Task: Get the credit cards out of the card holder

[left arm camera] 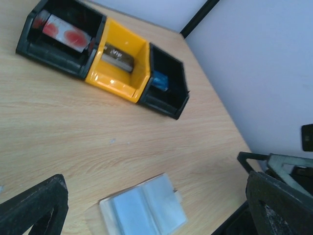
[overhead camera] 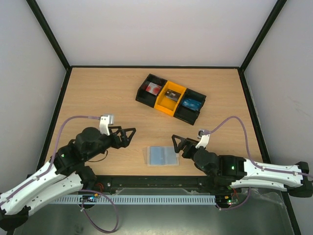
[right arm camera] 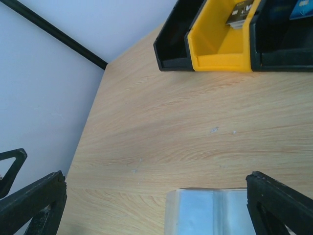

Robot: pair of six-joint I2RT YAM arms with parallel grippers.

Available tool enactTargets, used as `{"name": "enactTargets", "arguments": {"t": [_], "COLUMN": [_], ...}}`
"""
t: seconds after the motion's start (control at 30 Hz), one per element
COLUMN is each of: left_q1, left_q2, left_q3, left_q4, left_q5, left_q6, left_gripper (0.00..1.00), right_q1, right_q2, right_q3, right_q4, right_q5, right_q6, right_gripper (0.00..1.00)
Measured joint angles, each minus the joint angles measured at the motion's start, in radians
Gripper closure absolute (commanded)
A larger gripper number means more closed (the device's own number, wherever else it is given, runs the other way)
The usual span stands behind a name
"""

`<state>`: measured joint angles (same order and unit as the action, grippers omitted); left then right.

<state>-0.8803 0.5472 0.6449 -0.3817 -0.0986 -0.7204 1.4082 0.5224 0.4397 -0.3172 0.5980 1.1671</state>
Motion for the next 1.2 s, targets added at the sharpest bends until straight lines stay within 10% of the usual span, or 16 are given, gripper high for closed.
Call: {"name": "enactTargets", "arguments": {"t": [1.2], "left_q1": [0.0], "left_q2": [-0.13], "left_q3": [0.007], "left_q4": [-0.058], "left_q5": [-0.052], "left_q6": [0.033], "left_gripper": [0.0], "right_q1": [0.0], "right_q2": [0.012], "right_q3": [0.072], "right_q4": [-0.023], "right_q5": [0.031], "right_q6": [-0.056], "right_gripper": [0.02]}}
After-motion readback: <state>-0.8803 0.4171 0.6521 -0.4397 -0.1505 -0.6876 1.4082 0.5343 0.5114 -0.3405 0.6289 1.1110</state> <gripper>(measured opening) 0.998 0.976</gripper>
